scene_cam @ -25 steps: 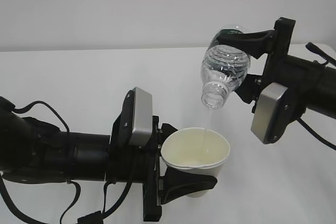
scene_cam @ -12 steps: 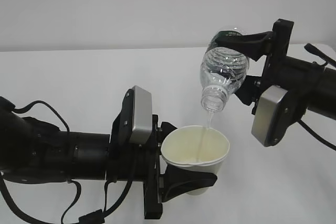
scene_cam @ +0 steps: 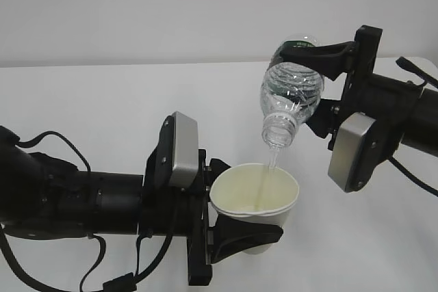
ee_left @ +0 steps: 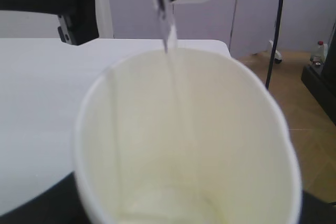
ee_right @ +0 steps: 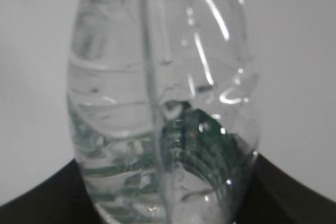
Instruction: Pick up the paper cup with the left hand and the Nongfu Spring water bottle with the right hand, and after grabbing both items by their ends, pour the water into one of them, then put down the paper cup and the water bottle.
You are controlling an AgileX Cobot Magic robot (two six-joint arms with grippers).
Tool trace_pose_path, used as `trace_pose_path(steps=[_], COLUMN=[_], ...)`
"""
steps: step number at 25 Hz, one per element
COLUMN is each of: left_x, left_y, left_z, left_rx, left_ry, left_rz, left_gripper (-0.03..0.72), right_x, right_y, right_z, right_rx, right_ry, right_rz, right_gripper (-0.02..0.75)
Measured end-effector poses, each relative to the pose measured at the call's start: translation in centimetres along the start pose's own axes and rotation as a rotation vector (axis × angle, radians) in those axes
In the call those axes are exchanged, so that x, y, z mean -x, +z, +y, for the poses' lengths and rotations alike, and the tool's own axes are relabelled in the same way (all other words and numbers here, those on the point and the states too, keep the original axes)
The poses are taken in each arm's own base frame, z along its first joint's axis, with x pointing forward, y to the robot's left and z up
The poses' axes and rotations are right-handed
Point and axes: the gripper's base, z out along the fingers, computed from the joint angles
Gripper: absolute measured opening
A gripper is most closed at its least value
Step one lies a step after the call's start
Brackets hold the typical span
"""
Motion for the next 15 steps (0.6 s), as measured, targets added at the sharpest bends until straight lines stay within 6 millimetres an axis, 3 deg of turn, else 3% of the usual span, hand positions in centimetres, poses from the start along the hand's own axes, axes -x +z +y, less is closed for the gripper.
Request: trace_pose_path(steps=[15], left_x=[0.00], left_y=[0.00], left_z=[0.00], left_rx=[0.000], left_ry=[0.000], left_rz=[0.000], left_gripper=[0.425], right_x=[0.01], right_y=[0.00], right_z=[-0.02], right_rx=[-0.002], right_ry=[0.000], right_rz=[-0.001], right_gripper=[0.473])
